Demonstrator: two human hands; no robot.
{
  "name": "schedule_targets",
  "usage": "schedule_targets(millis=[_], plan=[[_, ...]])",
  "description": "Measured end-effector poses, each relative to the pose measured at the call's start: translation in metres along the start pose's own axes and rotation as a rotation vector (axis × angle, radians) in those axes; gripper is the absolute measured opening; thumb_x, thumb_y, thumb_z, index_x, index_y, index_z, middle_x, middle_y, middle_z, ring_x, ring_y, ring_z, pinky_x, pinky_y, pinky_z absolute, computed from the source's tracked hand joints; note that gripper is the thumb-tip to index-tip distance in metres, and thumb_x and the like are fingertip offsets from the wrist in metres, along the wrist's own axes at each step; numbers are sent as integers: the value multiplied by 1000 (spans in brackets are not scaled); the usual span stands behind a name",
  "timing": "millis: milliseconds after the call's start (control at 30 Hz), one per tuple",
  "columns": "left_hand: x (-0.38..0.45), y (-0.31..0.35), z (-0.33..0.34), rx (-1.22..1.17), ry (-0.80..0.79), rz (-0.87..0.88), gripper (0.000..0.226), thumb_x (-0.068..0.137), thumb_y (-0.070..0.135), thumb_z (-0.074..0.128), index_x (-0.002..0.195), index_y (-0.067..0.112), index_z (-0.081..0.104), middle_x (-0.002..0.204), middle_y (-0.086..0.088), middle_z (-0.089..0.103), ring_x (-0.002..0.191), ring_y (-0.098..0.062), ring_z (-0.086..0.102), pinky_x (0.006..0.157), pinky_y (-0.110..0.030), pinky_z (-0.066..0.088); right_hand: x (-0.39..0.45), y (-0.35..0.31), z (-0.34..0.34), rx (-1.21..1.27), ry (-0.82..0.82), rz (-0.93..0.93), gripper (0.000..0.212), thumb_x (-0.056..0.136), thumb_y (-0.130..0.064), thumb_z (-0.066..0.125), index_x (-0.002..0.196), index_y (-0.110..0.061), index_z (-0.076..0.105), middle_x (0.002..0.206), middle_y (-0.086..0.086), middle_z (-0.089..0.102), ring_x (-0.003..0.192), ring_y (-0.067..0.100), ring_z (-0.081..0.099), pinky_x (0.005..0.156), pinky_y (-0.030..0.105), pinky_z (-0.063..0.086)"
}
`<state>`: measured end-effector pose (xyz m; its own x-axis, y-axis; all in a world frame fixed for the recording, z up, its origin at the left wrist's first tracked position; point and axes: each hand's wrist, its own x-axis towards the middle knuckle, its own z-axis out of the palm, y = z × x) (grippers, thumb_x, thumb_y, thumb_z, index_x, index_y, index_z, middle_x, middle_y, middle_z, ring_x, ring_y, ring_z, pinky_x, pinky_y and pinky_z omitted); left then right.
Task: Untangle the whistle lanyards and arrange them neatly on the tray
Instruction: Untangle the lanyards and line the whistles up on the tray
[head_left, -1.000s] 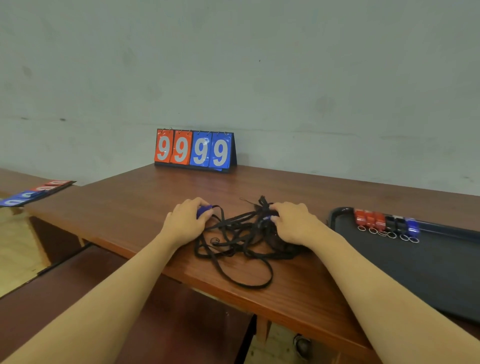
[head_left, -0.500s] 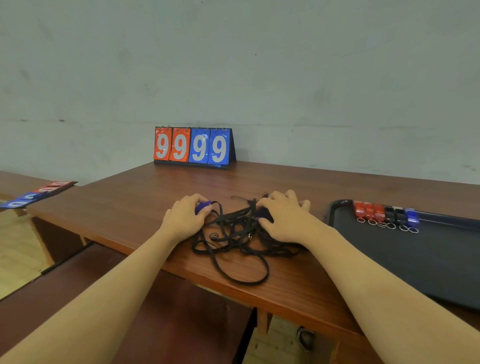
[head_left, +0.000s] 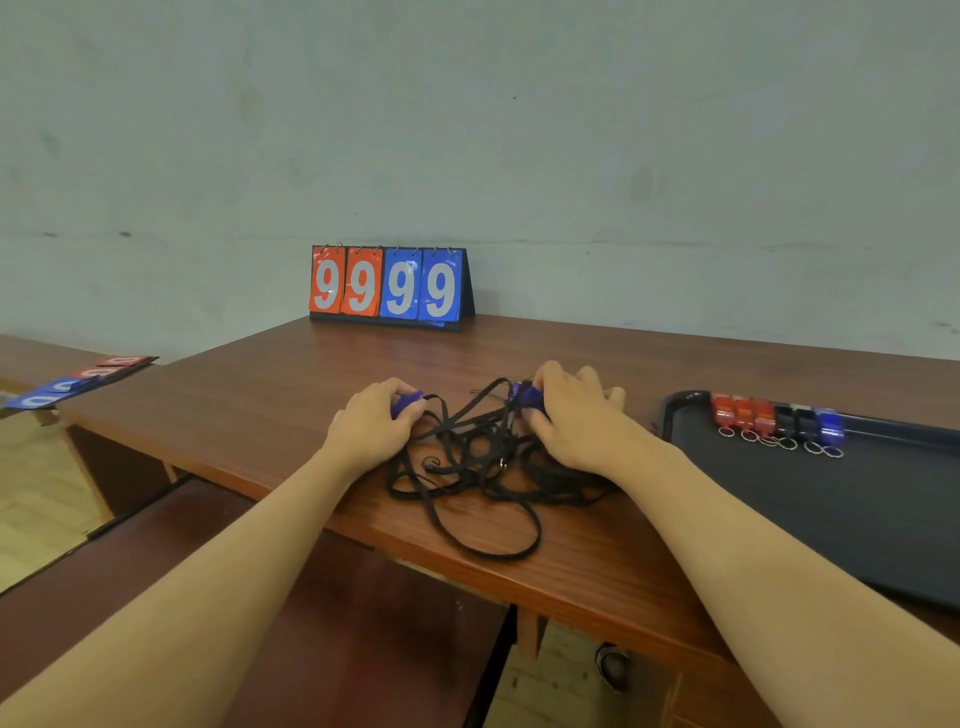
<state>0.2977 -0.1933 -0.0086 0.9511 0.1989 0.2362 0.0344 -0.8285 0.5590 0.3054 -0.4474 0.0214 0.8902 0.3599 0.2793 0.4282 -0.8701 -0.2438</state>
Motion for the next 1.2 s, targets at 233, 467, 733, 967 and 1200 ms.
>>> schedule_targets(millis=[233,467,733,967,1200], plan=[[1,1,0,1,-4,-7,29,98,43,58,123,29,58,109,4,67,100,-16,63,97,-48,52,0,0,-5,-36,-27,-26,42,102,-24,41,140,-38,30,100,-3,58,101,21,49,90,46,28],[2,-1,1,-4,0,1,29,98,44,58,123,30,58,109,4,67,101,-16,63,98,-49,52,2,4,-1,29,-87,74,40,97,-44,49,125,-22,32,89,-3,63,82,17,59,92,50,39],[1,-3,1,-35,17,3,31,97,46,58,124,29,59,111,4,66,102,-17,63,98,-49,52,4,2,-5,263,-145,198,44,97,-57,37,122,-22,33,103,0,53,101,25,55,101,56,41],[1,-2,1,-58,24,5,31,97,46,58,123,28,60,109,5,66,101,-15,63,96,-47,53,5,0,-7,347,-241,247,63,74,-53,51,126,-28,26,113,5,50,105,27,56,96,55,48],[-1,1,0,-54,33,4,30,98,44,58,122,26,61,106,5,66,98,-14,63,94,-43,54,13,6,-3,429,24,284,36,104,-46,21,115,-16,38,84,1,55,81,19,57,99,57,45]])
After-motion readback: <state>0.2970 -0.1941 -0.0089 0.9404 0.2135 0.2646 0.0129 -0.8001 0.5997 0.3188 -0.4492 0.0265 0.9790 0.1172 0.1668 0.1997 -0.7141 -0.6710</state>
